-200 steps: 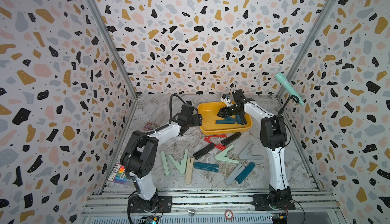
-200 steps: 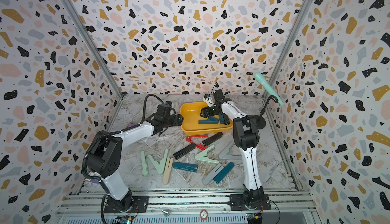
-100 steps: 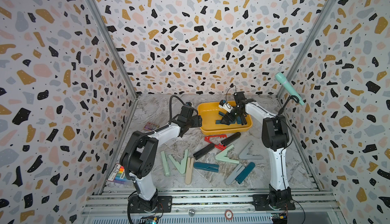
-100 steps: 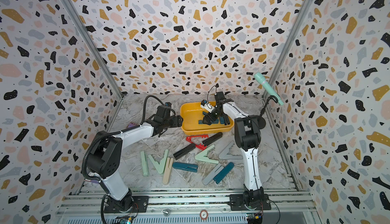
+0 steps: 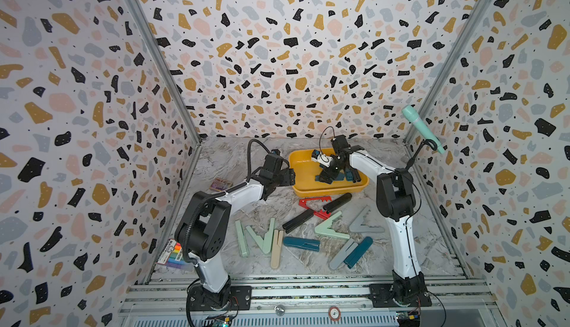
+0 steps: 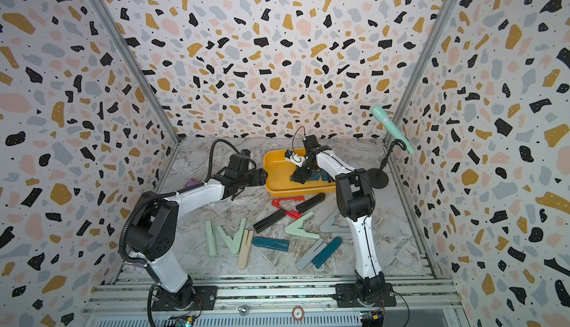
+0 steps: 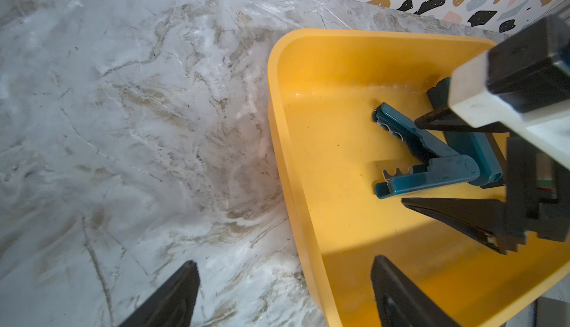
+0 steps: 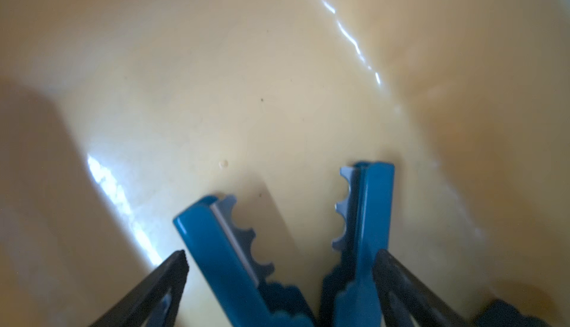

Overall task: Put the pruning pliers into the storage box
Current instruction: Adjust the pruning pliers in the storage box.

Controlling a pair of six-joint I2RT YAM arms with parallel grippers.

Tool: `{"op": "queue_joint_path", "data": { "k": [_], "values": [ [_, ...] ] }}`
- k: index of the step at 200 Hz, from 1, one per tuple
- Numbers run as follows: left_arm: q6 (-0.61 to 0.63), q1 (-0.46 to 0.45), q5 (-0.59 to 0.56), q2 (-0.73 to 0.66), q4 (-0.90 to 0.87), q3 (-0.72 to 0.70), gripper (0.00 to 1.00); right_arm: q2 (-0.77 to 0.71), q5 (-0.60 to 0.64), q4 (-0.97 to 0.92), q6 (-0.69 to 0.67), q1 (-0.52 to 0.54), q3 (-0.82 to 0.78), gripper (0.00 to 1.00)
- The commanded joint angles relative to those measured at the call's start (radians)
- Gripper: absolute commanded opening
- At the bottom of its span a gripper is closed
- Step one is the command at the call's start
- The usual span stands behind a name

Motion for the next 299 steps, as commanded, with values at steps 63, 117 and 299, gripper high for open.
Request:
{"op": "queue_joint_path", "data": {
  "k": [63, 117, 299],
  "values": [
    [0.006, 0.002, 0.005, -0.007, 0.029, 0.009, 0.87, 0.077, 0.014, -0.105, 0.056, -0.022, 0.118, 0.66],
    [0.001, 0.003, 0.01, 0.003, 0.033, 0.012, 0.87, 0.057, -0.014, -0.079, 0.146, -0.026, 0.09, 0.44],
    [0.004, 0.003, 0.021, 0.0, 0.066, -0.02, 0.87, -0.045, 0.192, -0.042, 0.538, -0.041, 0.136, 0.99]
  ]
}}
